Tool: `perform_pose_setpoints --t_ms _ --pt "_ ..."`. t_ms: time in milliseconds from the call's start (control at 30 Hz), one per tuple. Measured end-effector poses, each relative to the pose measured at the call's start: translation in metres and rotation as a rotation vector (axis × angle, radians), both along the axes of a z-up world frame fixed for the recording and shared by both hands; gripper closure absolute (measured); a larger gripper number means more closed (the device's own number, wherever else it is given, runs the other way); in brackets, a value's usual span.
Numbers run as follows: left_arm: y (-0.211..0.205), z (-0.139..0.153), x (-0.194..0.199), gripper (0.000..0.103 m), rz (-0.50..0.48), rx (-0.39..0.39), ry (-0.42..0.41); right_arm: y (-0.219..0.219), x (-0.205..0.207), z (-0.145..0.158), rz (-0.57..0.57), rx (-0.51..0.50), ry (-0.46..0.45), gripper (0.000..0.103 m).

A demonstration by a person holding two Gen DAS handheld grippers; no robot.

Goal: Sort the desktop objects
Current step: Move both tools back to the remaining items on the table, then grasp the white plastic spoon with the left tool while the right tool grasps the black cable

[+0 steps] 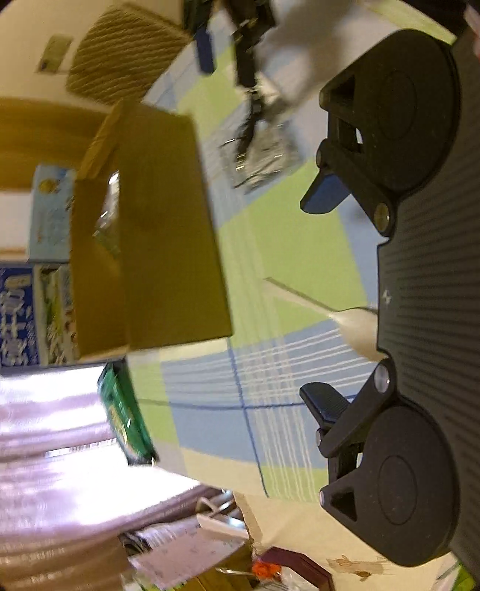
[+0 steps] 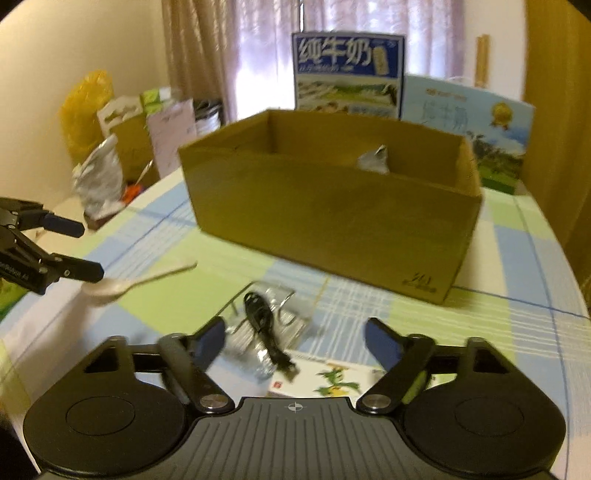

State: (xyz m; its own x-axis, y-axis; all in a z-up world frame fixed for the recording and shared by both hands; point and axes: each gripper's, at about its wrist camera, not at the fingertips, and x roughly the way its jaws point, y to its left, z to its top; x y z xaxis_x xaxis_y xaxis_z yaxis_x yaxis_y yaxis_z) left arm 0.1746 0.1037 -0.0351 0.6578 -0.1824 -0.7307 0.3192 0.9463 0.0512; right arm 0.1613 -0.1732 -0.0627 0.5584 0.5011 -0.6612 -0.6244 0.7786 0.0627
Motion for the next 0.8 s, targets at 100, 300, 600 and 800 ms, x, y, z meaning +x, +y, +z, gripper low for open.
perform_pose_setpoints --t_ms 100,300,600,800 --pt "-0.002 -0.008 -0.003 0.009 -0.049 0.044 0.008 0.007 0.006 -0.007 0.01 -0.015 0.028 0.044" --pt "0.009 -0.016 0.007 0.019 -0.061 0.021 0.051 0.011 0.008 -0.01 0.004 -0.022 0.039 0.049" --pt "0.014 -0.038 0.016 0.038 -0.088 0.085 0.13 0.014 0.016 -0.013 0.005 -0.023 0.094 0.063" --pt "0.016 -0.038 0.018 0.057 -0.079 0.065 0.142 0.016 0.019 -0.014 0.006 -0.025 0.099 0.068"
